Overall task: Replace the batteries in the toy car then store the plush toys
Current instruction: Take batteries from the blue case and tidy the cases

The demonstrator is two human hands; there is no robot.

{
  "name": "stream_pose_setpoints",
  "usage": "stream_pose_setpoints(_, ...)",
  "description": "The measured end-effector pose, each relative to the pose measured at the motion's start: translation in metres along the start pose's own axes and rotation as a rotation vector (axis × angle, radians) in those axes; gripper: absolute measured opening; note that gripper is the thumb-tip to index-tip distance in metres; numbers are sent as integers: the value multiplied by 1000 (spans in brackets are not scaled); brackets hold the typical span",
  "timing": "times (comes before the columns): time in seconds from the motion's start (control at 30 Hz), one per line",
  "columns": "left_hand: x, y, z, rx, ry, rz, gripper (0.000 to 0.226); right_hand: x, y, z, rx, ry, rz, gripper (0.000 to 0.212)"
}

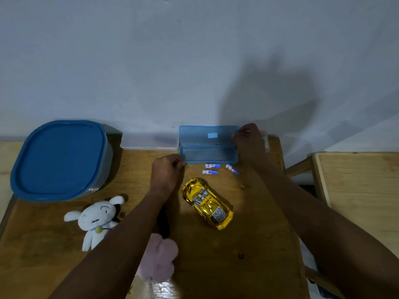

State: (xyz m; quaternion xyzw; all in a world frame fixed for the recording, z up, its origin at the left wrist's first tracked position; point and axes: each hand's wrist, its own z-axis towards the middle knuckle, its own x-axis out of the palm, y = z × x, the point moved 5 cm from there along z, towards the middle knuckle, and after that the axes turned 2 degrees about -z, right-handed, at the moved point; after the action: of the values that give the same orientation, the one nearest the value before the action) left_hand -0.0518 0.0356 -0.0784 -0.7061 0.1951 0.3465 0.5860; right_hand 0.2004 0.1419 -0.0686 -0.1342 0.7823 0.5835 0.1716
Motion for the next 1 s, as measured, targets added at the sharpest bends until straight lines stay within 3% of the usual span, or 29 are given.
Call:
stream_pose_setpoints(0.07,1,0,0,-10,-3,-10,14,1,3,-1,25,10,153,24)
stream_pose_setpoints(0.13,3,0,1,-26,-15,-13,13,-4,8,-8,-35,-14,114,31)
stream_pose_setpoints(0.23,5,-6,3,-61,-52,-42,23,-9,8,-22,-228,41,-167,36)
stream_pose_setpoints(0.37,9,-11,6,-65,-70,-36,33,-7,-8,-31,-303,95,-505,39)
stream_pose_setpoints(0.53,4,-15,10,34,-120,278,39,6,0,-36,-702,104,-797,26)
stream_pose_setpoints(0.63,1,-21,15,63,-111,371,37,8,7,-34,-756,39,-918,24)
stream_pose_setpoints(0.87,9,-27,25,108,-40,582,27,18,-5,-31,-860,-22,-1049,45)
stream_pose_setpoints(1.0,8,-24,27,90,-25,519,30,17,-5,-30,-854,-46,-1014,33)
